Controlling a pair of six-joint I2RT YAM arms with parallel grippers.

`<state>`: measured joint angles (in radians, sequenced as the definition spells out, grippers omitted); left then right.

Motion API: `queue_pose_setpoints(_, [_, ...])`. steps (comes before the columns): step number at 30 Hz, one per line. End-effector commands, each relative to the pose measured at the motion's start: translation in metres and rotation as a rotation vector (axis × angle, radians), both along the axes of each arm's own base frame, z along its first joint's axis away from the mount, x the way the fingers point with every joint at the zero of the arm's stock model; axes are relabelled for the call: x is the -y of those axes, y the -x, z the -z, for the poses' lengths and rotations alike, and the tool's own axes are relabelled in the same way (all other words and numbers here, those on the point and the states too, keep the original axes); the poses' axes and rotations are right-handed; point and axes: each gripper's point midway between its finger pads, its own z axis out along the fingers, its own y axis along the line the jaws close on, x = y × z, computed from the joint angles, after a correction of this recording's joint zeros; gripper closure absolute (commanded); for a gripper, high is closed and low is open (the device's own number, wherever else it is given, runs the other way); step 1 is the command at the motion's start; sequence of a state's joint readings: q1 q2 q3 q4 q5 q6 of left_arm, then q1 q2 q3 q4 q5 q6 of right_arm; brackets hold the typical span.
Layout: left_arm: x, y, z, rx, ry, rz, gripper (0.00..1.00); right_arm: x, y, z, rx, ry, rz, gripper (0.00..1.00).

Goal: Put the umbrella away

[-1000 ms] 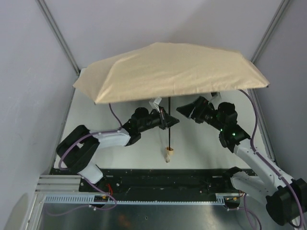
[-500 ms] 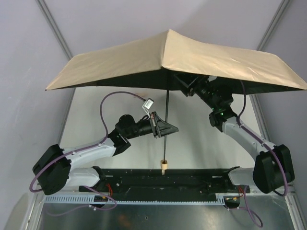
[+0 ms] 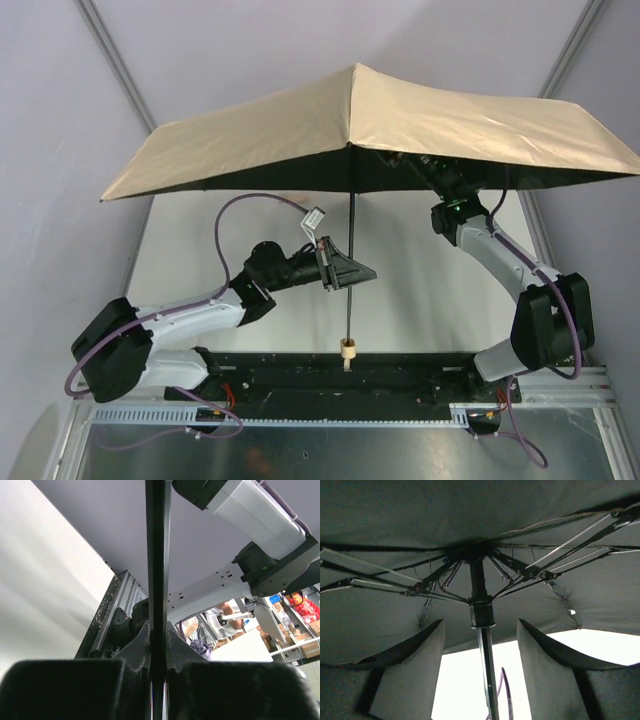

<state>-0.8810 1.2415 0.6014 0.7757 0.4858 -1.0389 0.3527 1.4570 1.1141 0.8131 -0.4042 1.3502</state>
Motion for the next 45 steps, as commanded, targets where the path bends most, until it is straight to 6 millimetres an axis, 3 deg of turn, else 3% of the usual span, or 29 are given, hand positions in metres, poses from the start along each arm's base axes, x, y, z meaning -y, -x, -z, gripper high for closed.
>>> queue_pose_setpoints(1, [0.007, 0.01, -0.022, 0.048, 0.061, 0.055, 1.0, 0.0, -0.004, -0.026, 0.073, 0.024, 0.016, 0.37])
queue_pose_setpoints(7, [0.012, 0.007, -0.015, 0.004, 0.048, 0.057, 1.0, -0.01, -0.004, -0.027, 0.078, 0.036, 0.036, 0.42])
queue_pose_setpoints(12, [0.012, 0.003, -0.014, -0.023, 0.039, 0.038, 1.0, -0.022, 0.0, -0.026, 0.056, 0.035, 0.044, 0.35])
queue_pose_setpoints(17, [0.01, -0.004, -0.009, -0.051, 0.005, -0.021, 1.0, -0.035, 0.006, -0.028, 0.022, 0.02, 0.089, 0.35])
queue_pose_setpoints(22, [0.009, -0.006, -0.003, -0.057, -0.025, -0.043, 1.0, -0.027, -0.003, -0.036, 0.031, -0.002, 0.24, 0.4])
queue_pose_setpoints(27, [0.009, -0.004, 0.002, -0.063, -0.042, -0.044, 1.0, -0.019, -0.02, -0.03, 0.003, -0.038, 0.266, 0.52])
queue_pose_setpoints(33, [0.005, -0.003, 0.009, -0.058, -0.063, -0.06, 1.0, -0.011, -0.025, -0.034, 0.005, -0.055, 0.281, 0.5])
queue_pose_setpoints(35, [0.005, -0.003, 0.009, -0.057, -0.065, -0.059, 1.0, -0.012, -0.027, -0.038, 0.014, -0.056, 0.273, 0.55])
queue_pose_setpoints(39, [0.005, -0.004, 0.008, -0.05, -0.067, -0.065, 1.0, -0.01, -0.027, -0.045, 0.06, -0.056, 0.255, 0.93])
queue_pose_setpoints(45, [0.001, -0.009, 0.002, -0.036, -0.072, -0.084, 1.0, -0.013, 0.0, -0.053, 0.15, 0.025, 0.183, 1.0])
